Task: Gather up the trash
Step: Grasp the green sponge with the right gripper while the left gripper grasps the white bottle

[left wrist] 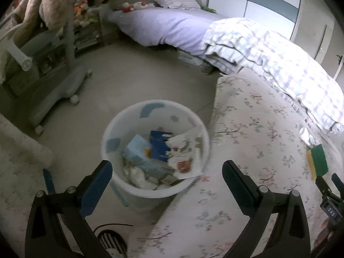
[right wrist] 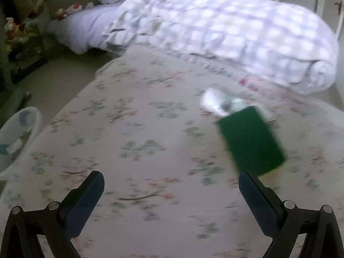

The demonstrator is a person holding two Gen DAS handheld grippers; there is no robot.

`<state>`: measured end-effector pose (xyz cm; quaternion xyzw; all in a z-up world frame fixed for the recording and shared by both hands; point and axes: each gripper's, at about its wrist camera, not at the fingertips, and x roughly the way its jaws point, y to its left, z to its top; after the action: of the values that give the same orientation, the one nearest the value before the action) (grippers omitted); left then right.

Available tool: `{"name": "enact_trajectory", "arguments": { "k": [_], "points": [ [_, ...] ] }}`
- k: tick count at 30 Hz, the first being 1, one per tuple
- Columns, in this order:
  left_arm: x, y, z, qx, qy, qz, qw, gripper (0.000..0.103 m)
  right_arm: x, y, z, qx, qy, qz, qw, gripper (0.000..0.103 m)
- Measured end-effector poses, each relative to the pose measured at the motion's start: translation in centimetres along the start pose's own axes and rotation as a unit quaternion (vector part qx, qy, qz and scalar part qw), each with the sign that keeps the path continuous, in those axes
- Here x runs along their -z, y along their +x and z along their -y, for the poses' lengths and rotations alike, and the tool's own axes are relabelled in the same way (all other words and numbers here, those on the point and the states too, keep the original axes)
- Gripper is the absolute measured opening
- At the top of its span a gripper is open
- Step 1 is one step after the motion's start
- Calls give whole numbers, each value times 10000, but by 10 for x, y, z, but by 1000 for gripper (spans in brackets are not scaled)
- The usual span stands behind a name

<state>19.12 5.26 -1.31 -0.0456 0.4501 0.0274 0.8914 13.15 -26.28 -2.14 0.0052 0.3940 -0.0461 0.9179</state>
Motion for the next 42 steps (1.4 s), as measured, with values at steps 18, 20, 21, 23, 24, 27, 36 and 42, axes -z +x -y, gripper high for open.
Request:
{"name": "enact_trajectory", "arguments": {
  "k": [18,20,21,23,24,27,36,42],
  "points": [
    [1,36,90,20,957,-303,9949,103,-3,41,43,810,-493,35,9955,102],
    [2,40,97,2,1050,-318,9940,103,-4,46,44,795,-470,24,9957,102],
    [2,42,100,17,1085,-333,9935,103,-4,49,45,755,-431,33,9962,101],
    [3,47,108,83,1119,-394,9929,103,-4,51,48,635,-335,14,9974,94],
    [3,50,112,142,1121,-438,9926,103,-4,52,49,619,-315,1,9976,87],
    [3,54,123,311,1123,-517,9918,103,-3,50,53,767,-264,55,9967,67],
    [-3,49,205,1102,1444,-539,9819,103,1,11,105,793,887,349,9923,62],
    [-5,52,286,1170,2863,-516,9496,102,9,-7,144,1025,1393,342,9843,62]
  ]
}}
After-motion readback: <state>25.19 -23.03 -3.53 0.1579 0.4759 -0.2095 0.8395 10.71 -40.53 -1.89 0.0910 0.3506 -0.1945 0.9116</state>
